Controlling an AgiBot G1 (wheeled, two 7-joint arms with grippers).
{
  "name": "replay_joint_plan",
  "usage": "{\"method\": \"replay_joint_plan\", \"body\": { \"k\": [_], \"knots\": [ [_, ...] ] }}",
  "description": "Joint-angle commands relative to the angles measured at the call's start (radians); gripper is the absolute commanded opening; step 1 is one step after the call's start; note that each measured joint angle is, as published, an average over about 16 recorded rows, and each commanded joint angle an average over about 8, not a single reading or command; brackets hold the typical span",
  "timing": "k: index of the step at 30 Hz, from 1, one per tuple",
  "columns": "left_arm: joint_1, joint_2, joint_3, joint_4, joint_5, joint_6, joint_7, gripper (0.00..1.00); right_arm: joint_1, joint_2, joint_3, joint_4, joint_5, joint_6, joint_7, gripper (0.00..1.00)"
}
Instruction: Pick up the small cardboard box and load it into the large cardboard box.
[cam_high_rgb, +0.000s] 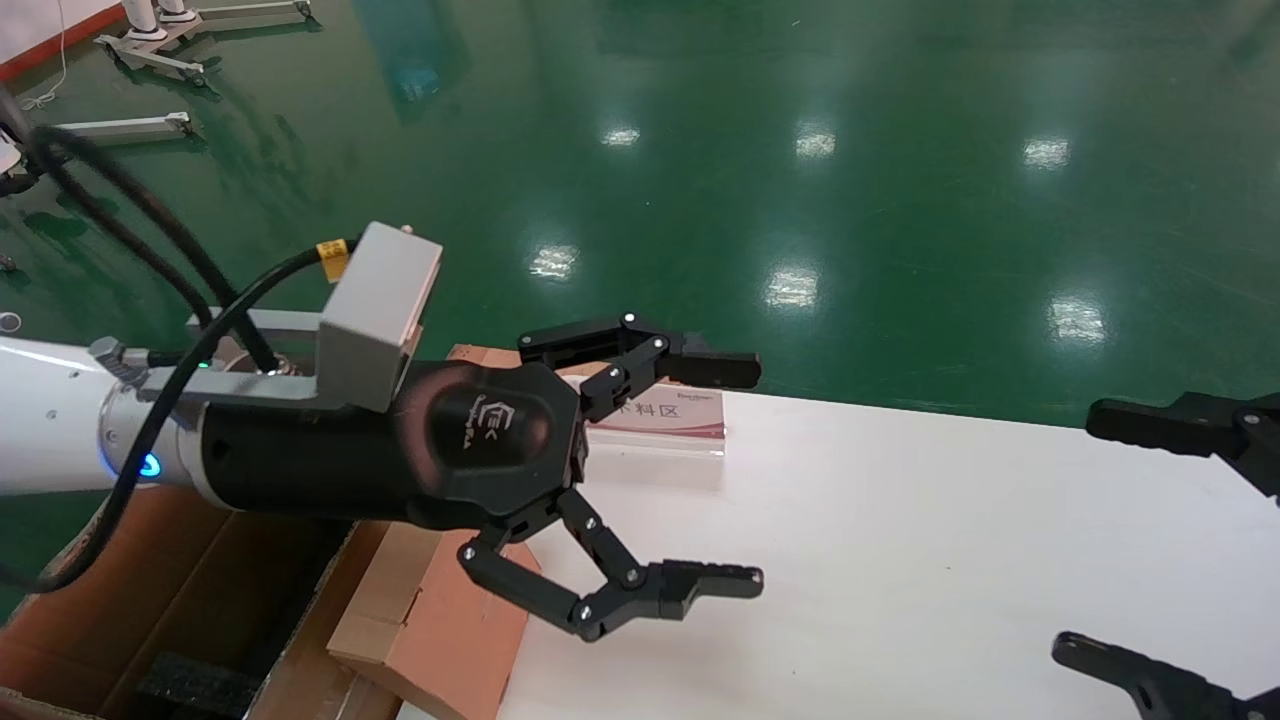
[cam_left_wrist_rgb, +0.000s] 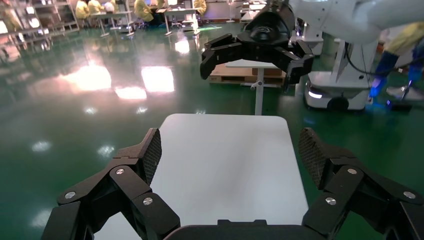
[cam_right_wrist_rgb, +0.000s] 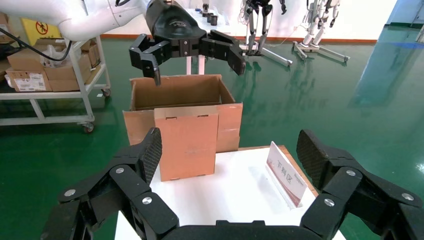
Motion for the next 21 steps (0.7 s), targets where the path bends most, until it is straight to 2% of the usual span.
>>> {"method": "replay_joint_plan", "body": {
  "k": [1,9,15,21],
  "knots": [
    [0.002,-0.008,0.004,-0.005,0.009,-0.007,-0.013,1.00,0.000,0.000,0.000,0.000,0.000,0.000,0.000,1.00],
    [-0.116,-0.044,0.096,-0.045,0.209,-0.019,-0.204,1.00,0.000,0.000,-0.001,0.000,0.000,0.000,-0.001,1.00],
    [-0.282,-0.031,0.189,-0.051,0.401,0.051,-0.341,1.00,0.001,0.000,-0.001,-0.001,0.001,0.000,-0.001,1.00],
    [-0.447,0.002,0.324,-0.052,0.563,0.098,-0.486,1.00,0.001,0.000,-0.002,-0.001,0.001,0.000,-0.001,1.00]
  ]
}}
